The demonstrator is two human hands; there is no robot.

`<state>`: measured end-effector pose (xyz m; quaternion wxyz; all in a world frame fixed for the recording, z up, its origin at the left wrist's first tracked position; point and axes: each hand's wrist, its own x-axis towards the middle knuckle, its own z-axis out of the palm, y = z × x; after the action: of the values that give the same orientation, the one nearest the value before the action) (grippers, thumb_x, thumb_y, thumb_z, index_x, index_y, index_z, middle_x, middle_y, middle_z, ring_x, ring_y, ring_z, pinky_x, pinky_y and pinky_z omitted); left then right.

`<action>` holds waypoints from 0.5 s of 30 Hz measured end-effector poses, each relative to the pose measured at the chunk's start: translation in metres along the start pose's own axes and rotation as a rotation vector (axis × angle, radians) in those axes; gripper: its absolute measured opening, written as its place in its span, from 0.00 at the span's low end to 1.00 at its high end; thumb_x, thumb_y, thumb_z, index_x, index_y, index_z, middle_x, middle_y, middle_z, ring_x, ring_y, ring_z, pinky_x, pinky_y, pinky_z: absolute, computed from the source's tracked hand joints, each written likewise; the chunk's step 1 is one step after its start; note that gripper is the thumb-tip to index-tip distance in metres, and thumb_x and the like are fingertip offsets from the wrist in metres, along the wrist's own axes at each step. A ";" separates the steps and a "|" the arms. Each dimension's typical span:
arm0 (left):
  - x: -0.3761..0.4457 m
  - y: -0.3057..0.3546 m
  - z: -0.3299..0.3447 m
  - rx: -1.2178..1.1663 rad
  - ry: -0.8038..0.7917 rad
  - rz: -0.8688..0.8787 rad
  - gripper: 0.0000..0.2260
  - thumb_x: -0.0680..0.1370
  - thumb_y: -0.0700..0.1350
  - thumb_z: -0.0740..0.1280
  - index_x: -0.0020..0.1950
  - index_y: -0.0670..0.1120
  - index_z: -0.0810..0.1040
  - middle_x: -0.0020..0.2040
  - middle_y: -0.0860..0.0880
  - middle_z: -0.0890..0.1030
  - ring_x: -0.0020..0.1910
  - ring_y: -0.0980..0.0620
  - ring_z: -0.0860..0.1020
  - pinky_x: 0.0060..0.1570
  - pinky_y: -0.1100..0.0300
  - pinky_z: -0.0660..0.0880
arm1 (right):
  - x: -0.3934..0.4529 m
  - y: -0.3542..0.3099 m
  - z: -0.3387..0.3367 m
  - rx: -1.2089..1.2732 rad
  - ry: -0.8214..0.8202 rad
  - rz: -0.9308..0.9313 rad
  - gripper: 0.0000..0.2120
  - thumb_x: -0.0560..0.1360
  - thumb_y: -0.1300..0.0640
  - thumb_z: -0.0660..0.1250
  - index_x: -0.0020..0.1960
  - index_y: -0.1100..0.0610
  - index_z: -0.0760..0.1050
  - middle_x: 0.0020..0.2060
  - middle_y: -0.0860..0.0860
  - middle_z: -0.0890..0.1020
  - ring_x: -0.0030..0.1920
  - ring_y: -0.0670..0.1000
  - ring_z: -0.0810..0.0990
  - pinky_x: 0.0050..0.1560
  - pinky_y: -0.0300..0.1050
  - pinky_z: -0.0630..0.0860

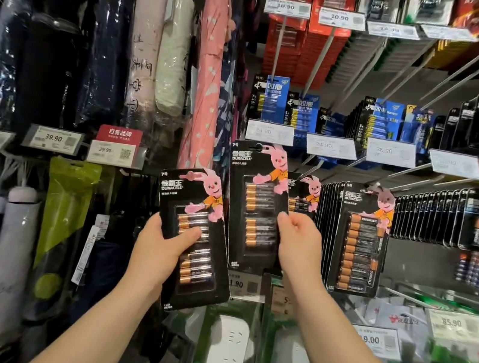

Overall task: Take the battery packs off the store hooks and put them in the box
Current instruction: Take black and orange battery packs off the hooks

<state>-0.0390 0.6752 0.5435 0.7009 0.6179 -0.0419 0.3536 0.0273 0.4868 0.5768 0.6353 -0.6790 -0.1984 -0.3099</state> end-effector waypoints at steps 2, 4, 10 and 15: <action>0.000 0.000 -0.003 -0.002 0.008 0.001 0.15 0.75 0.40 0.73 0.60 0.46 0.77 0.51 0.47 0.85 0.46 0.52 0.85 0.40 0.60 0.77 | 0.009 0.003 0.004 0.011 0.001 0.023 0.12 0.80 0.52 0.60 0.44 0.59 0.74 0.38 0.54 0.78 0.39 0.51 0.75 0.43 0.49 0.74; -0.001 0.002 -0.006 -0.005 0.016 0.005 0.14 0.75 0.40 0.73 0.60 0.46 0.77 0.51 0.48 0.85 0.46 0.52 0.84 0.39 0.60 0.77 | 0.016 0.007 0.008 0.016 0.018 0.060 0.12 0.79 0.51 0.61 0.48 0.59 0.75 0.42 0.54 0.80 0.43 0.51 0.77 0.47 0.50 0.76; 0.002 0.005 -0.012 -0.017 0.024 0.004 0.14 0.75 0.39 0.73 0.59 0.47 0.77 0.52 0.47 0.85 0.48 0.49 0.84 0.44 0.54 0.79 | 0.023 0.014 0.013 0.072 0.091 0.117 0.08 0.79 0.54 0.61 0.44 0.56 0.72 0.38 0.52 0.77 0.39 0.51 0.75 0.44 0.51 0.76; 0.003 0.008 -0.012 -0.027 0.016 0.018 0.14 0.75 0.39 0.73 0.59 0.47 0.78 0.51 0.48 0.85 0.46 0.51 0.85 0.42 0.57 0.78 | 0.030 0.017 0.022 0.056 0.080 0.167 0.09 0.79 0.54 0.61 0.41 0.55 0.70 0.36 0.52 0.76 0.38 0.51 0.74 0.42 0.49 0.74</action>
<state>-0.0459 0.6874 0.5490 0.7062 0.6054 -0.0466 0.3641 0.0648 0.5030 0.5845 0.6851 -0.6622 -0.1240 -0.2772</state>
